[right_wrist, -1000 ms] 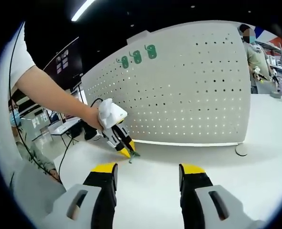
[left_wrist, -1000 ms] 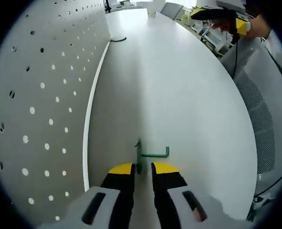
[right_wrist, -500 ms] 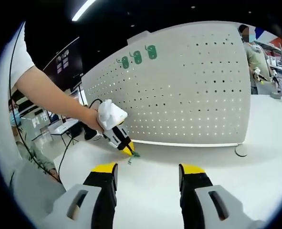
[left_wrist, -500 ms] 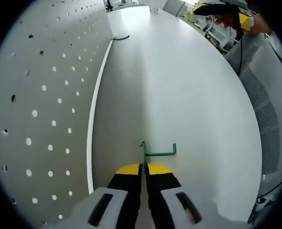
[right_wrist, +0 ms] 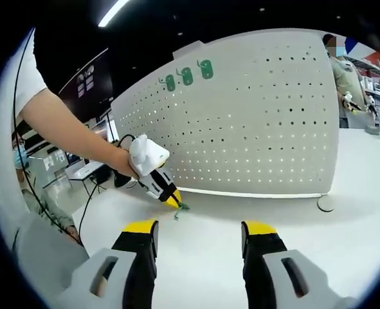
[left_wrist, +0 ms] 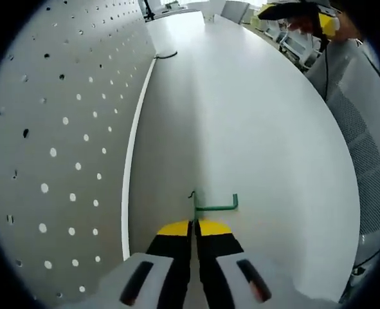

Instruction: Insert the hook assembly into the mounting plate slot until the hook locks in place.

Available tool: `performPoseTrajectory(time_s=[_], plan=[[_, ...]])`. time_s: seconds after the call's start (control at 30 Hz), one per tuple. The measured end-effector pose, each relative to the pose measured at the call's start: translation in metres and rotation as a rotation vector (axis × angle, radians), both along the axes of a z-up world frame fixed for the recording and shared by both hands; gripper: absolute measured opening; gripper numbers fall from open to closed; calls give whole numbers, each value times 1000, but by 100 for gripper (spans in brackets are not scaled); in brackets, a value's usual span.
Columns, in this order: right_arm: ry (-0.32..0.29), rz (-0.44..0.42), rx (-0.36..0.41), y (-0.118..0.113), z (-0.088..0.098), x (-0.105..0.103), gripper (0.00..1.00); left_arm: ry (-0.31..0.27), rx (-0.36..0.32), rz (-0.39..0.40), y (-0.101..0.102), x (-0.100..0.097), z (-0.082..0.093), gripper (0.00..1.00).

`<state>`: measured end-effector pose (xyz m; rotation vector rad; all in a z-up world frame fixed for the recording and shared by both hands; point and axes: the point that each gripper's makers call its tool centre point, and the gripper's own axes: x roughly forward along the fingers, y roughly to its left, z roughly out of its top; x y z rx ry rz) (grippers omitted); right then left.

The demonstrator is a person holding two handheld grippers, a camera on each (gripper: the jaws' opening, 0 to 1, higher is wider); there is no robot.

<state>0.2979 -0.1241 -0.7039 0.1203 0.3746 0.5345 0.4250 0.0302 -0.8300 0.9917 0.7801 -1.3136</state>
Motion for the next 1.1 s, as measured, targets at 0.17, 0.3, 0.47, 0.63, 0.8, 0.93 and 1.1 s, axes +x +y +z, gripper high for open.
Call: performPoseTrajectory(time_s=[0.17, 0.3, 0.47, 0.63, 0.8, 0.93, 1.1], plan=[[2, -1, 3, 0, -1, 1, 50, -6, -4, 14, 0, 1, 0, 2], [3, -1, 2, 0, -1, 1, 50, -4, -27, 25, 1, 0, 1, 1], [2, -3, 1, -1, -1, 1, 50, -6, -89, 48, 0, 1, 6, 1], [-1, 1, 2, 0, 0, 1, 50, -10, -156, 80, -3, 2, 15, 1], [-3, 3, -3, 1, 0, 0, 50, -10, -207, 117, -4, 3, 20, 1], [-3, 5, -2, 1, 0, 0, 50, -14, -219, 126, -3, 1, 22, 1], [-7, 6, 2, 2, 1, 0, 50, -26, -271, 154, -5, -1, 33, 1]])
